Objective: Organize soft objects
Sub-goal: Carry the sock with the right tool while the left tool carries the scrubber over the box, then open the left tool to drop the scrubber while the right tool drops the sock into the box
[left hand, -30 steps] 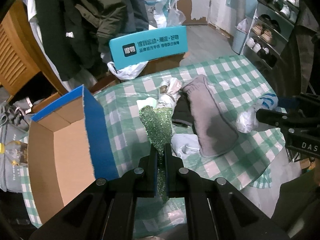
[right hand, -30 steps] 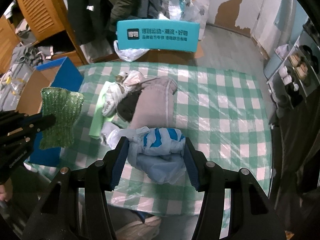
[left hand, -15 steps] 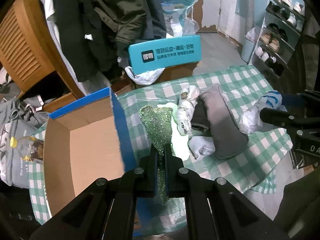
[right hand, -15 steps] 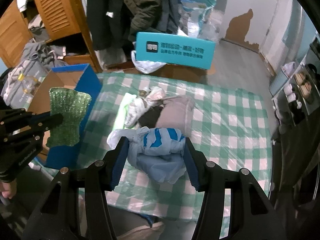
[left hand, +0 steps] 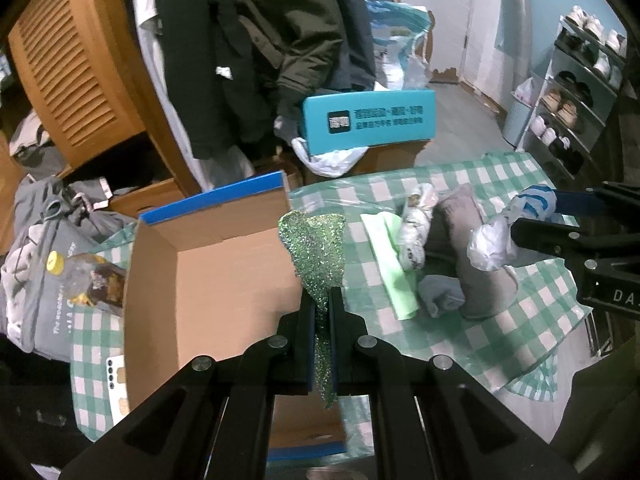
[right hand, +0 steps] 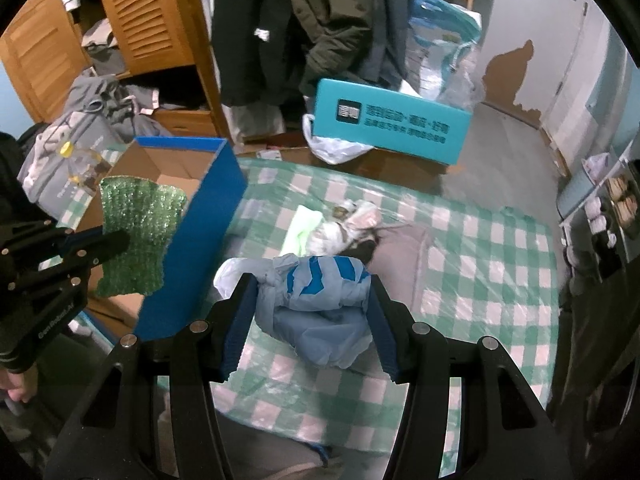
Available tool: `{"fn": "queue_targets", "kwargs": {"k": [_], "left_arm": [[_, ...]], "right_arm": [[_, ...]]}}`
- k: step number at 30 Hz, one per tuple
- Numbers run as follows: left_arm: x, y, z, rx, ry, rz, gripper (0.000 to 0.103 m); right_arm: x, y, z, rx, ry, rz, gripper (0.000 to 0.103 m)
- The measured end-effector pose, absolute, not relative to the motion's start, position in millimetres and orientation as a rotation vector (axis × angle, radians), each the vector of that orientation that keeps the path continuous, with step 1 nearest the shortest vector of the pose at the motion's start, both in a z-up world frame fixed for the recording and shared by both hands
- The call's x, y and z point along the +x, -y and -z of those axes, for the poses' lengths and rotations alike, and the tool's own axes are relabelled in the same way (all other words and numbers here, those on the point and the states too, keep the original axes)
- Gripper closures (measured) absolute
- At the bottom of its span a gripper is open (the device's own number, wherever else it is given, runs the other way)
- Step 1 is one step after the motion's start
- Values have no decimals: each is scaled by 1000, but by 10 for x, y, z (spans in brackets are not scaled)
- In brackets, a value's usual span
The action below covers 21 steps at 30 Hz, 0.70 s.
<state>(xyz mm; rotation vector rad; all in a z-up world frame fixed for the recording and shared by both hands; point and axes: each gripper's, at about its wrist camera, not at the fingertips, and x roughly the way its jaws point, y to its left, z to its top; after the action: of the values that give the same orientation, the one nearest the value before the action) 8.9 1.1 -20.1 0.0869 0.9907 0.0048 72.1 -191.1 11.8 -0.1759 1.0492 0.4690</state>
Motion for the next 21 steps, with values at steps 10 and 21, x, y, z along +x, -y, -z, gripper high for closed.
{"fn": "queue_targets", "kwargs": {"k": [10,21], "left_arm": [[-15,-417,227,38,-992,-57,98],[-117,-857,347,-5,-1011,-116,98]], "right_arm": [[692,1411,-197,-224,-1034,-539,49],[650,850,-179,-277,-1034,-606,49]]}}
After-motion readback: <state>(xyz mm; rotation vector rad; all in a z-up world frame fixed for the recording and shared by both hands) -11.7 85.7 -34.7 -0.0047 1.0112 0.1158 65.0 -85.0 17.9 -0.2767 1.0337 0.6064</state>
